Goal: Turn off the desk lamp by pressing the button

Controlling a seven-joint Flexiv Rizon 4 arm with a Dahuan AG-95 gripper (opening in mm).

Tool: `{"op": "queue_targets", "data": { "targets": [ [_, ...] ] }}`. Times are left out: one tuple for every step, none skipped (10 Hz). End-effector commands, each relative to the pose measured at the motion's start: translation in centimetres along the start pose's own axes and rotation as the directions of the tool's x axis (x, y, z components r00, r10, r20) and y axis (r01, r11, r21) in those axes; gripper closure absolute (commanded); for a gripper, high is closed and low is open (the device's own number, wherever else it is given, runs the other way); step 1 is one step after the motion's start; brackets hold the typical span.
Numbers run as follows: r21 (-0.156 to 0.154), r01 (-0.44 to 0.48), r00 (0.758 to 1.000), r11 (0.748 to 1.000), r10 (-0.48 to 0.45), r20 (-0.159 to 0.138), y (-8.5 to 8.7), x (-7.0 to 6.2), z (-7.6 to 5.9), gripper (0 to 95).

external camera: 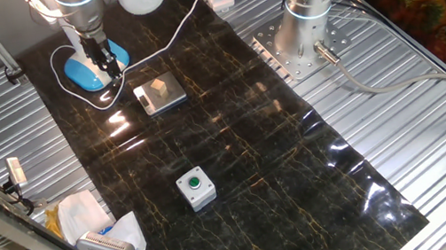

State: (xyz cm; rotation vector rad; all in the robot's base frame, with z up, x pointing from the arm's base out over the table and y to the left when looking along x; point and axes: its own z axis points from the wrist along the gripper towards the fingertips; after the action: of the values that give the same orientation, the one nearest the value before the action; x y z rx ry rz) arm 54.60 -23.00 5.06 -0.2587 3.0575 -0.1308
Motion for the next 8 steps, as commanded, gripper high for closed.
{"op": "queue_targets", "data": {
  "targets": [
    [-0.007,0.015,1.000,1.000,-0.015,0.001,0.05,0.05,0.01,19.0],
    [-0.008,0.028,1.000,1.000,-0.028,0.000,0.05,0.05,0.01,19.0],
    [-0.006,0.039,0.999,0.999,-0.039,-0.011,0.05,0.05,0.01,19.0],
    [-0.008,0.050,0.999,0.999,-0.050,-0.020,0.05,0.05,0.01,19.0],
    [-0.012,0.054,0.998,0.998,-0.054,-0.031,0.05,0.05,0.01,19.0],
    [-0.018,0.056,0.997,0.998,-0.057,-0.053,0.05,0.05,0.01,19.0],
    [-0.021,0.054,0.996,0.998,-0.055,-0.067,0.05,0.05,0.01,19.0],
    [-0.024,0.053,0.996,0.998,-0.054,-0.077,0.05,0.05,0.01,19.0]
  ]
}}
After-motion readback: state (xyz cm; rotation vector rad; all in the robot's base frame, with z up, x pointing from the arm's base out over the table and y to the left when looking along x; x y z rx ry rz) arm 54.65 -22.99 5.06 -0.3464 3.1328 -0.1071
